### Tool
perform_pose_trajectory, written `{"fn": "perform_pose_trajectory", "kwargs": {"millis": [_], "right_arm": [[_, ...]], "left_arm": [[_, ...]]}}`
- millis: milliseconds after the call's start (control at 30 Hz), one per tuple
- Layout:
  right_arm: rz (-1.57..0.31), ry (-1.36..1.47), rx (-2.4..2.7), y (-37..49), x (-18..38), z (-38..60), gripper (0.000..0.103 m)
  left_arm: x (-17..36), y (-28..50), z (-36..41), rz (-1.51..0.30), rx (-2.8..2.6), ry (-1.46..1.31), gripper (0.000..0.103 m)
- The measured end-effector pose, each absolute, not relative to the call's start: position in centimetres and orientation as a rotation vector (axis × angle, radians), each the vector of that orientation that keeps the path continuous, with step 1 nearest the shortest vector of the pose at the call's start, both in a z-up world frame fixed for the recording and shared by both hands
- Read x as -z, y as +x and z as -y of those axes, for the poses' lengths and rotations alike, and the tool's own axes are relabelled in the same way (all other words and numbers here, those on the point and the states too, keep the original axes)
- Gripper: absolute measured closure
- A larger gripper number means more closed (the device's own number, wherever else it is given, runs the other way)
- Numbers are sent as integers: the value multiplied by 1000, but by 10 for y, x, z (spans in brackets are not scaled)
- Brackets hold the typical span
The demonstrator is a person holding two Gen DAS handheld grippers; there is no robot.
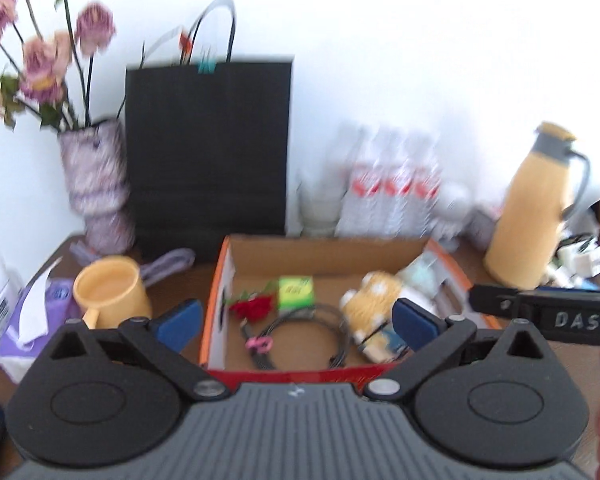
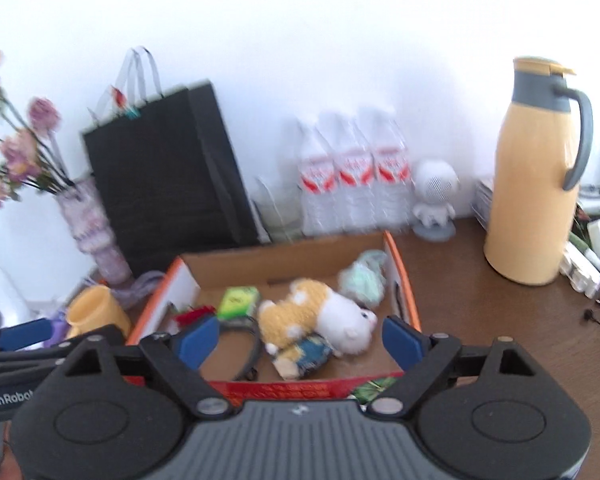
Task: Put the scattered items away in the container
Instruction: 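Withdraw both tools from the box back over the table items, then grasp the white cotton-swab container with the left tool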
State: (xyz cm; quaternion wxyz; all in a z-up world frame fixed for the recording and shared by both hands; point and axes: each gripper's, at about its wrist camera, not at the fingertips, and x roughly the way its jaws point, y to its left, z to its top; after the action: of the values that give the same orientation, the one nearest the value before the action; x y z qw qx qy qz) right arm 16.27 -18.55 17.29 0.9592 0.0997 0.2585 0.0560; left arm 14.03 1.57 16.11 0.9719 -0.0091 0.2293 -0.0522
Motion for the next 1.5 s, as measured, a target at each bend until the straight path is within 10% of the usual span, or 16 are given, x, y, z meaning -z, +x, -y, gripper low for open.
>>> {"fn": "perform_pose_trajectory", "kwargs": {"millis": [367,1000,1367,1500], "right_arm": [[-437,152,-113,86,-121,178,13],[-493,48,-121,-92,-64,187,13],[-519,-5,-256,-1,-68,148,29],[-589,45,-292,49,-57,137,55]], "left_arm": [[-115,57,-12,-301,19,39,0],[-38,-101,-28,-528,121,-19,0],[-52,22,-62,-528,64,-50,0],[-48,82,-67,-589,113,-55,0]]}}
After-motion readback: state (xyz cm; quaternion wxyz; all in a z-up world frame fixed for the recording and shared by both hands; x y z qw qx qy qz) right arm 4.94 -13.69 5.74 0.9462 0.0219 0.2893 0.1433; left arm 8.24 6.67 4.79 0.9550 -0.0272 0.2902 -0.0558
